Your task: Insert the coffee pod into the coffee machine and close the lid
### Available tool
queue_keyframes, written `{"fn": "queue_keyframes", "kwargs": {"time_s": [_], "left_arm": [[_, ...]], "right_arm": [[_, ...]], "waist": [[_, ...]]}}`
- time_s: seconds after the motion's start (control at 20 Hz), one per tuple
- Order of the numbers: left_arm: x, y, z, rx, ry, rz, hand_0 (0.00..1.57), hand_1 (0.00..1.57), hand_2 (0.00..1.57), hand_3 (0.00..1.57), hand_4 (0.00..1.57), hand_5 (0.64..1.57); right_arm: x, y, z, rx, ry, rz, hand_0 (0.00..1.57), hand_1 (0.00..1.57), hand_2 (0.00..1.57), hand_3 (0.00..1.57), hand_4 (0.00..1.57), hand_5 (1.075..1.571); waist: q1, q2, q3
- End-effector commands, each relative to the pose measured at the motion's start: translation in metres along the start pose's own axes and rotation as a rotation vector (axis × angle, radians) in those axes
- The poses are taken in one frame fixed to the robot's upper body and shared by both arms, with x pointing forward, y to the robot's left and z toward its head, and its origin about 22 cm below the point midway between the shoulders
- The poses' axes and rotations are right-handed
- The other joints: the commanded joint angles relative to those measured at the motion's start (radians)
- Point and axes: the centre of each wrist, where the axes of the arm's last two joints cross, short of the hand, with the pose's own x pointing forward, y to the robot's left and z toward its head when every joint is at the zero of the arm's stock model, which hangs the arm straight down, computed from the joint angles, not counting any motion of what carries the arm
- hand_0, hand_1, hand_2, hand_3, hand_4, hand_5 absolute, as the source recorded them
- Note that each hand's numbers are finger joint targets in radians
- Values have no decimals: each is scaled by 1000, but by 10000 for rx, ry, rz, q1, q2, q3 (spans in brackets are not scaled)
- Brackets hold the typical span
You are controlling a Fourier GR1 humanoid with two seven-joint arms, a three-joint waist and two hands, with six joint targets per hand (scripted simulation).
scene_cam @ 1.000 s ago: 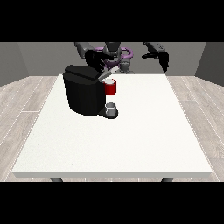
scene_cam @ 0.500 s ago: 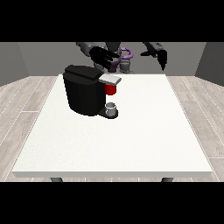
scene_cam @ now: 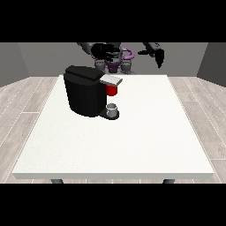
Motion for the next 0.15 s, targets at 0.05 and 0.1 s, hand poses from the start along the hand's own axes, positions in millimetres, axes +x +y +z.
{"fn": "queue_keyframes", "kwargs": {"time_s": [0.05,0.1], "left_arm": [[-20,10,16,641,944,65,0,0,0,0,192,1571],[-30,25,26,1063,514,-48,0,0,0,0,192,1571]], "right_arm": [[-40,29,59,-431,1015,-1626,0,0,0,0,251,1571],[-27,25,51,-301,570,-1440,0,0,0,0,157,1571]], "waist": [[-709,-1067,2],[-1094,-640,-3]]}}
